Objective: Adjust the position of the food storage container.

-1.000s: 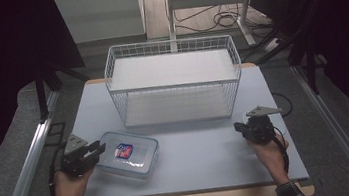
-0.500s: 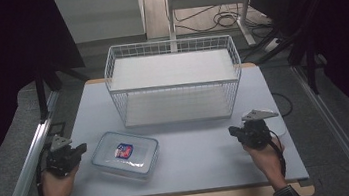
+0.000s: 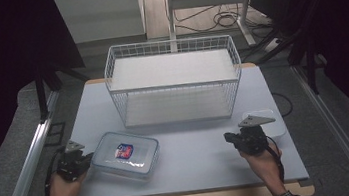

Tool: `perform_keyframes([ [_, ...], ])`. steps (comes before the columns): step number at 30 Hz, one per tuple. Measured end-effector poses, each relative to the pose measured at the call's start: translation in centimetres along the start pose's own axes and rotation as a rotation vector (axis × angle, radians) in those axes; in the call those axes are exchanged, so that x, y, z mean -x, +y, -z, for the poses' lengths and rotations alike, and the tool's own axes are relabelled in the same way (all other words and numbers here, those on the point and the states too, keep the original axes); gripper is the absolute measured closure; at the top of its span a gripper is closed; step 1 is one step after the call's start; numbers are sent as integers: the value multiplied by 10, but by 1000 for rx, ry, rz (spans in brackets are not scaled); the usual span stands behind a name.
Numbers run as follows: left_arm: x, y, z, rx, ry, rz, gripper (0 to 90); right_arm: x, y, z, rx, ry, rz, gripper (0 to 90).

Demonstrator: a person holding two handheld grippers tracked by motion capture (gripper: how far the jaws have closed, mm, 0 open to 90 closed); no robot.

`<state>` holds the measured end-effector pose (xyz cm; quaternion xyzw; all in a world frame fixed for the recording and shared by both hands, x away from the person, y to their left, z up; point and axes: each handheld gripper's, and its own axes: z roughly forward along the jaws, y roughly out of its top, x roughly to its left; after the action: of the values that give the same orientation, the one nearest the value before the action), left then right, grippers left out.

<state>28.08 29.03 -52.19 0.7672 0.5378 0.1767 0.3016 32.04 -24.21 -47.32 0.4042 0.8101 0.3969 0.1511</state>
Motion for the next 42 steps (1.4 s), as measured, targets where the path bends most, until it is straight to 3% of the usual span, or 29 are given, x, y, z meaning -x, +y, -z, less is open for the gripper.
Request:
perform_keyframes([
  [3,3,0,0,-6,-19,19,900,-5,-1,-1,-6,12,7,874],
  [9,20,6,-4,-24,-39,-22,900,-12,-3,-2,-17,36,7,873],
  [11,28,9,-5,-27,-53,-36,900,-13,-3,-2,-19,45,2,872],
  [12,35,11,-7,-27,-80,-42,900,-15,-4,-2,-22,52,0,870],
  [26,77,21,-11,-31,-158,-93,900,-34,-9,-5,-58,121,11,851],
  [30,90,24,-13,-31,-177,-110,900,-42,-11,-8,-80,161,15,837],
  [42,123,25,-14,-36,-261,-174,900,-42,-15,-7,-93,156,26,844],
])
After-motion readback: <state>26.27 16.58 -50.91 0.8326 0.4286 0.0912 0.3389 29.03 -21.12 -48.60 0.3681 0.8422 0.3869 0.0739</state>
